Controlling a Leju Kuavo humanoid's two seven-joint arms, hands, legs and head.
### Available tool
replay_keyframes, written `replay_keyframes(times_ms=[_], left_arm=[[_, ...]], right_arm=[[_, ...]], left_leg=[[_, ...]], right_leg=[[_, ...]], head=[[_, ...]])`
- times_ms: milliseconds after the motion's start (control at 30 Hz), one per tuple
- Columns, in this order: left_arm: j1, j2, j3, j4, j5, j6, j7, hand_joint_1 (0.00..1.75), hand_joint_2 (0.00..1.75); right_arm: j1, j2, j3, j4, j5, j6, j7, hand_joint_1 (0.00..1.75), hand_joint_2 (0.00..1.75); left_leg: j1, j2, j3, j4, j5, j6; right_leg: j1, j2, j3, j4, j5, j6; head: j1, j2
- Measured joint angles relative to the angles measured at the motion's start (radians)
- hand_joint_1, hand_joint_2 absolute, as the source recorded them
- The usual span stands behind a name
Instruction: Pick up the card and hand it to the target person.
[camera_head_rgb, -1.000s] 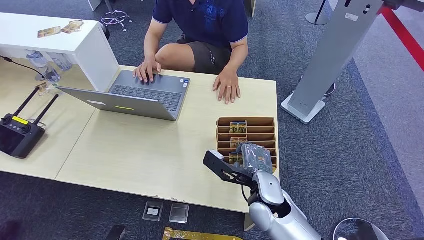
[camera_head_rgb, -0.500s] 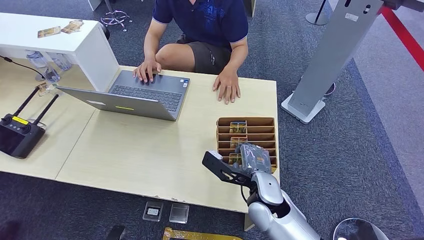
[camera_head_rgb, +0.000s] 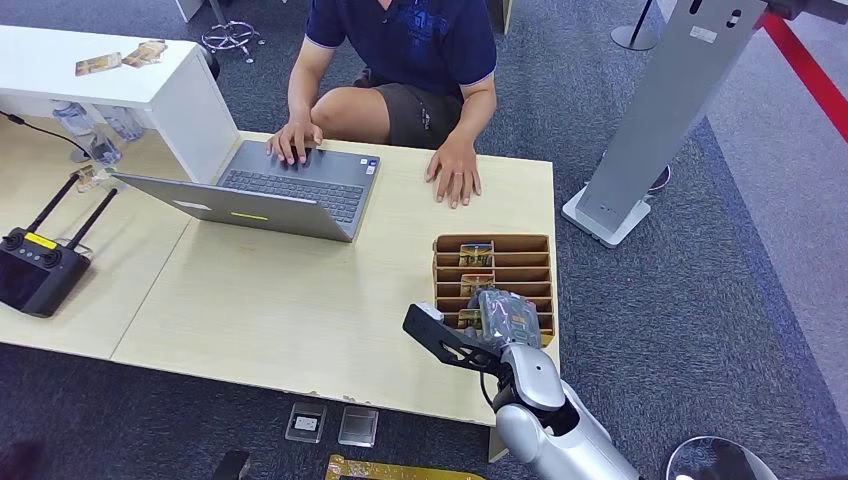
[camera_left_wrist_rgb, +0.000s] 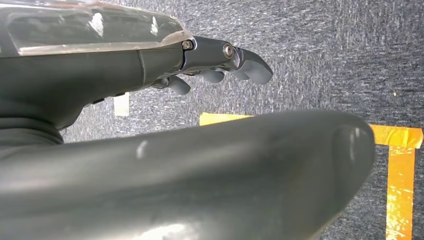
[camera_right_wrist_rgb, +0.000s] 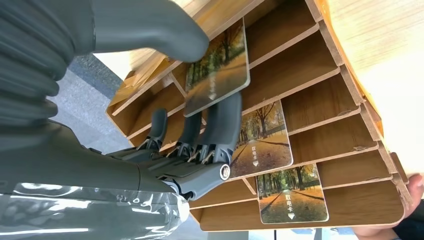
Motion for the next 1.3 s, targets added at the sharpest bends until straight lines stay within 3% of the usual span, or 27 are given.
replay_keyframes(times_ms=[400,967,1300], left_arm=[[0.000,0.000,0.000,0.000,0.002,0.000,0.002,0.00,0.00],[0.000,0.000,0.000,0.000,-0.001,-0.005,-0.012,0.00,0.00],[0.001,0.000,0.000,0.000,-0.004,-0.009,-0.023,0.00,0.00]], right_arm=[[-0.006,0.000,0.001,0.001,-0.002,0.000,-0.002,1.74,1.75],[-0.008,-0.002,-0.002,-0.015,0.003,-0.007,-0.001,1.75,1.75],[-0.071,-0.033,-0.021,-0.195,0.061,-0.010,-0.003,1.75,1.75]], left_leg=[[0.000,0.000,0.000,0.000,0.000,0.000],[0.000,0.000,0.000,0.000,0.000,0.000],[0.000,0.000,0.001,0.000,0.000,0.000]], right_leg=[[0.000,0.000,0.000,0.000,0.000,0.000],[0.000,0.000,0.000,0.000,0.000,0.000],[0.000,0.001,0.000,0.000,0.000,0.000]], head=[[0.000,0.000],[0.000,0.000],[0.000,0.000]])
